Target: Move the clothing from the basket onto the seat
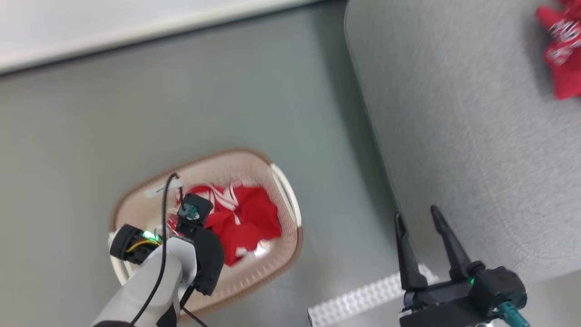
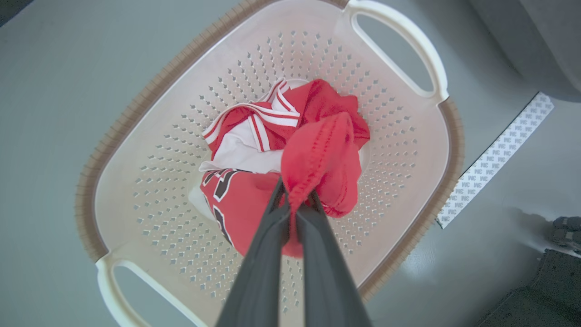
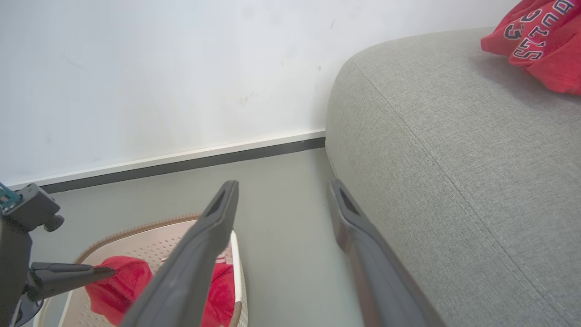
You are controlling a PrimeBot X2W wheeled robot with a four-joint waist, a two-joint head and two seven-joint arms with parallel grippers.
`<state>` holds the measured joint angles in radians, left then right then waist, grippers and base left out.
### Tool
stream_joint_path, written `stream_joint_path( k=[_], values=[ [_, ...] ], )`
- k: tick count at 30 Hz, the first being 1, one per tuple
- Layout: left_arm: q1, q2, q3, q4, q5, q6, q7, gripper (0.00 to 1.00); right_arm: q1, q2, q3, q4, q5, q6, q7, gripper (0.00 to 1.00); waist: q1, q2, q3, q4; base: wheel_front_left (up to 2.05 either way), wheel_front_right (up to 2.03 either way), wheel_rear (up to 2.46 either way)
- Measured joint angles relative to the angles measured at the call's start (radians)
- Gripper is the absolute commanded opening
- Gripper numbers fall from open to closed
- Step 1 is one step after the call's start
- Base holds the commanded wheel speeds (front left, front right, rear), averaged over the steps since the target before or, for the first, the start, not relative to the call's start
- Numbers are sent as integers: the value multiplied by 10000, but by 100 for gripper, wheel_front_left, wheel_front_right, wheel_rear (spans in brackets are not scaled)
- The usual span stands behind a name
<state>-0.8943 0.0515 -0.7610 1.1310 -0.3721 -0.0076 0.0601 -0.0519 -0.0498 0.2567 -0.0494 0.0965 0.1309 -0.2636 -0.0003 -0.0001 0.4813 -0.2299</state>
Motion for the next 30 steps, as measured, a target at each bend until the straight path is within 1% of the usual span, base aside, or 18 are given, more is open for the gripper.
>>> stream_joint_path(
  k=[6,11,18,23,30],
  values=[
    [584,-2,6,-410,-1055,-94,-961,0,335,0,121,826,222,0,0,100,-1,0,-1587,209,0,0,0],
    [636,-6,-142,-1005,-2008,-169,-1285,0,390,2,174,1060,280,0,182,100,0,-1,-2896,447,0,0,0],
    [16,-12,-468,-2454,-3078,453,-1277,0,407,0,299,1057,382,0,412,100,0,-1,-4396,930,0,0,0],
    [-673,-10,-575,-3306,-3522,721,-1384,0,409,0,535,1057,468,0,617,100,0,-1,-5241,1451,0,0,0],
    [-1310,-8,-660,-4247,-3760,988,-1569,0,143,-2,890,1143,522,0,1081,100,1,0,-5826,1897,0,0,0]
  ],
)
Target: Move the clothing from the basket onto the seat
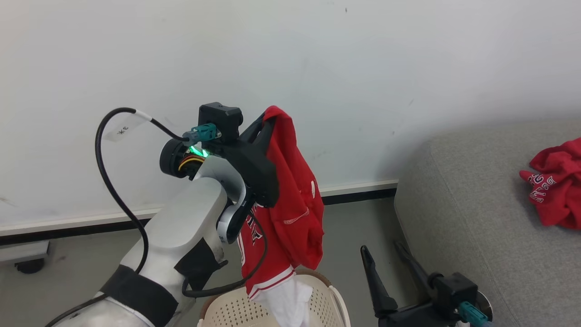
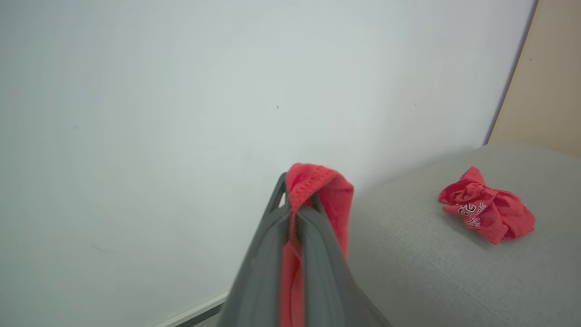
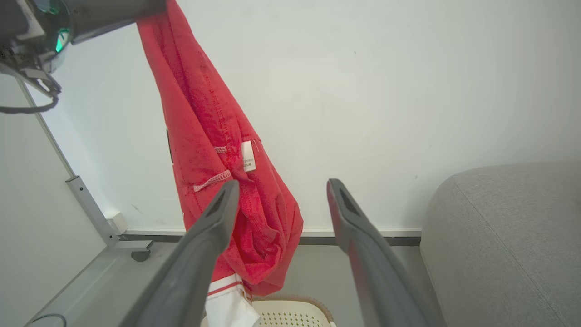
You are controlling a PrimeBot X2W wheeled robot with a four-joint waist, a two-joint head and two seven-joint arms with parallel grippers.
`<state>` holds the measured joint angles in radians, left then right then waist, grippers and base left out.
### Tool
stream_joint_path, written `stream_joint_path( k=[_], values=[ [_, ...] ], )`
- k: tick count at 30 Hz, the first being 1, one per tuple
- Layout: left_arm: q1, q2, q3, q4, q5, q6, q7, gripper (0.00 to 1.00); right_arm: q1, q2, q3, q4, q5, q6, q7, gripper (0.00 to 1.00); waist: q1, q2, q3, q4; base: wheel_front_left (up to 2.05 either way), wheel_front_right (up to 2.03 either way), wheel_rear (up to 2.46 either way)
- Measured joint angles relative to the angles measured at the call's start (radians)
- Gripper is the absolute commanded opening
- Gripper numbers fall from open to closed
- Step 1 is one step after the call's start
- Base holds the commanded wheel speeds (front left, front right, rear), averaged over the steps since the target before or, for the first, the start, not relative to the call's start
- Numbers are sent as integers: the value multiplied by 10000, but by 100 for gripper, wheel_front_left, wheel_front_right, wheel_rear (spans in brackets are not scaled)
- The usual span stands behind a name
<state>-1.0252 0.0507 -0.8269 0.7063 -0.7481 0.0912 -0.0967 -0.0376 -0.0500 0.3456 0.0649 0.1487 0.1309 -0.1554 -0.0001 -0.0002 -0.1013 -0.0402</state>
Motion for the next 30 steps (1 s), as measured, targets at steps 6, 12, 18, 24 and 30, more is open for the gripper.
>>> stream_joint_path(
  k=[6,12,18,24,30],
  values=[
    [-169,0,-192,-1026,-293,167,23,0,-612,0,512,550,-63,0,579,100,2,0,-125,94,0,0,0],
    [-226,-2,-585,-2228,-729,393,123,0,-1349,2,819,1538,-52,0,748,100,3,2,-125,148,0,0,0],
    [-239,-2,-1091,-3480,-1246,686,433,0,-1885,0,759,2523,171,0,579,100,2,2,-153,368,0,0,0],
    [-262,-2,-1459,-4738,-1795,796,717,0,-2242,-2,742,3335,280,0,479,100,2,2,-224,634,0,0,0],
    [-247,2,-1776,-6069,-2635,913,995,0,-2489,0,779,3814,451,0,274,100,1,2,-298,796,0,0,0]
  ],
)
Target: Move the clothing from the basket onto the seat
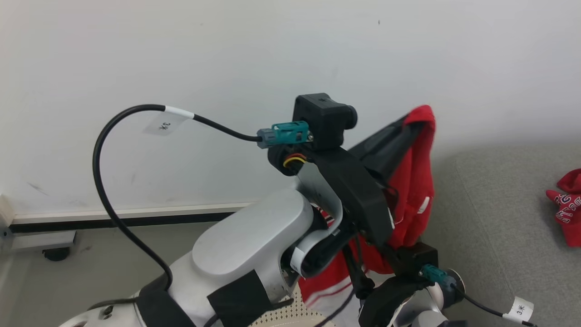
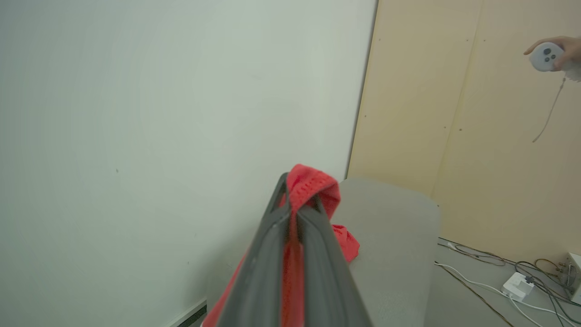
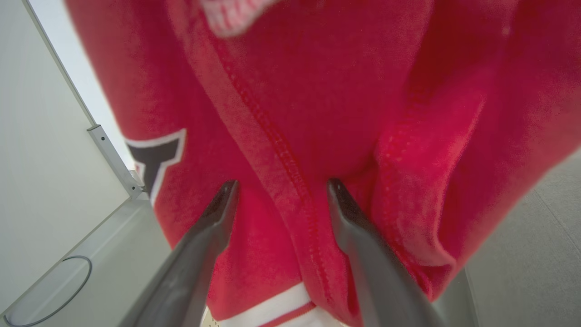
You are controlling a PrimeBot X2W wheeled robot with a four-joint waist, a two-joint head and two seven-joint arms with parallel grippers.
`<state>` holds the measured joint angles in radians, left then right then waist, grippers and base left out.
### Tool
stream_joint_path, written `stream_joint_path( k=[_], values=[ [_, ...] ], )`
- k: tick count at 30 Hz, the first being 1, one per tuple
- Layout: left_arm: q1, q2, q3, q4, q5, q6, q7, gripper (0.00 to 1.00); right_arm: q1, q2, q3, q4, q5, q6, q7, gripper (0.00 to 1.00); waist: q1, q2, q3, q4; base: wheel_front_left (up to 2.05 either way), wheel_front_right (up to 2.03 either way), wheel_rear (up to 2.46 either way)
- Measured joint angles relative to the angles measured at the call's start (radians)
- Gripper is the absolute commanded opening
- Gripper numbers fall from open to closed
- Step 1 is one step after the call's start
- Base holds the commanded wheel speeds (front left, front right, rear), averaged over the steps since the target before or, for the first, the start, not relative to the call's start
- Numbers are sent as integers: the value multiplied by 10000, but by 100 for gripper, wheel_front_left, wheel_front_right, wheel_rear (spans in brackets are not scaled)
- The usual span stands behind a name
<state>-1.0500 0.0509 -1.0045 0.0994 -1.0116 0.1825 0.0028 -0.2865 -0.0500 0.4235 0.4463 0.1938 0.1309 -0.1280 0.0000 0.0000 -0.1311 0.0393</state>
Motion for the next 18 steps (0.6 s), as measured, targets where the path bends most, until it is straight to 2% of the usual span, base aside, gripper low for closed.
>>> stream_joint_path(
  k=[6,10,11,13,18],
  values=[
    [112,-2,-313,-786,-683,102,196,0,-268,-2,31,211,203,0,-334,100,0,0,-7,4,0,0,0],
    [248,0,-479,-834,-771,159,211,0,-328,-2,113,257,245,0,-487,100,1,0,8,-40,0,0,0],
    [256,0,-502,-823,-790,176,211,0,-328,-2,148,284,251,0,-497,75,1,0,10,-57,0,0,0],
    [270,0,-548,-794,-809,176,167,0,-328,-2,226,320,274,0,-502,0,0,0,12,-94,0,0,0],
    [459,-4,-623,-552,-1026,171,73,0,-325,-2,385,372,324,0,-543,0,0,0,9,-190,0,0,0]
  ],
)
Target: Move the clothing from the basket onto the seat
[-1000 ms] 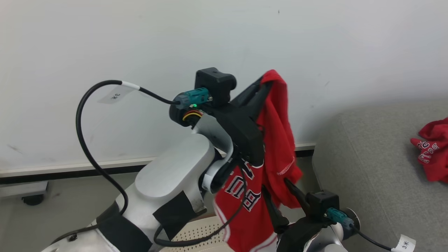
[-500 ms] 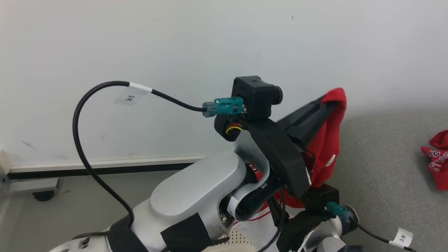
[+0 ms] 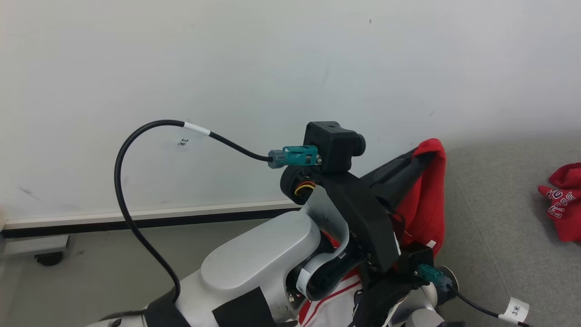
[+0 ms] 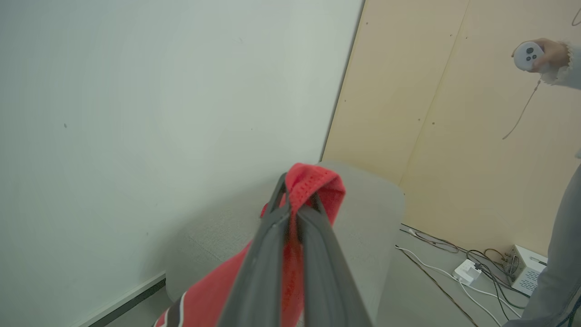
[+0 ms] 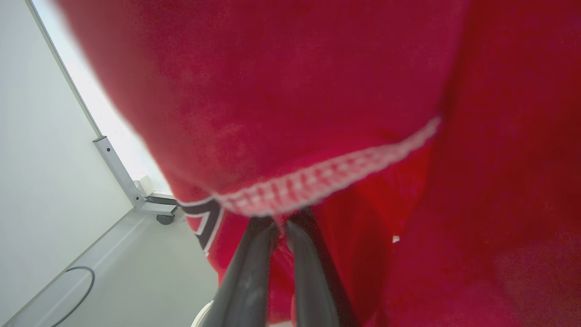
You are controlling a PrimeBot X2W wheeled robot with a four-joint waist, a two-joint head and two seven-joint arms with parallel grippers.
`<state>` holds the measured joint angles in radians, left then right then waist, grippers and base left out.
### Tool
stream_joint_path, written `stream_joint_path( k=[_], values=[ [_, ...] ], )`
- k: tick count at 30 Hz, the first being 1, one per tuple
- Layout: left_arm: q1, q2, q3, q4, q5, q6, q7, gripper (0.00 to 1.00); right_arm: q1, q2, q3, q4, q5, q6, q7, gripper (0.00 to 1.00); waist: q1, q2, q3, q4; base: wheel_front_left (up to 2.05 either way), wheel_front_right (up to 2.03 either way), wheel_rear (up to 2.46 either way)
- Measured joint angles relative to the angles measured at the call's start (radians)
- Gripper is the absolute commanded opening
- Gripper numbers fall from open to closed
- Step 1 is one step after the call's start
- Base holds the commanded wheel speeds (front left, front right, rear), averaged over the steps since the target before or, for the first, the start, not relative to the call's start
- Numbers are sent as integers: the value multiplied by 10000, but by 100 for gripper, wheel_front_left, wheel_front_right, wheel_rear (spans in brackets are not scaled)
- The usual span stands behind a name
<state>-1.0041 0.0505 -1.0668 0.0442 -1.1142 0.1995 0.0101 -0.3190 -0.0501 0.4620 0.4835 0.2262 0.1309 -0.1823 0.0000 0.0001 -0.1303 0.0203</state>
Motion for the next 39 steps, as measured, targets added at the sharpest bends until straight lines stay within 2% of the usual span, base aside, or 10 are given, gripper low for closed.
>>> stream_joint_path(
  k=[5,7,8,9,14,19,31,39],
  values=[
    [292,-2,123,690,-94,31,-387,0,39,0,33,-46,94,0,-27,0,0,0,4,-88,0,0,0],
    [407,25,161,1179,17,36,-709,47,77,0,59,-159,140,0,-27,0,0,0,8,-125,0,0,0],
    [442,59,167,1425,132,35,-897,87,107,2,88,-232,176,0,-25,0,0,0,11,-149,0,0,0],
    [487,98,190,1662,263,31,-1145,100,171,0,105,-309,199,0,-21,0,0,0,17,-176,0,0,0],
    [861,397,295,2884,901,-213,-2330,100,301,2,217,-759,263,0,56,0,0,0,62,-383,0,0,0],
    [1470,617,786,3597,1636,-472,-2681,100,453,0,209,-1239,236,0,159,0,0,0,136,-590,0,0,0],
    [3921,1099,3371,3308,3962,-1118,-2721,100,819,2,-535,-2278,-226,0,516,0,0,0,374,-812,0,0,0],
    [5790,1218,4790,2508,5185,-1609,-2721,100,965,2,-966,-2792,-497,0,773,0,0,0,486,-955,0,0,0]
  ],
)
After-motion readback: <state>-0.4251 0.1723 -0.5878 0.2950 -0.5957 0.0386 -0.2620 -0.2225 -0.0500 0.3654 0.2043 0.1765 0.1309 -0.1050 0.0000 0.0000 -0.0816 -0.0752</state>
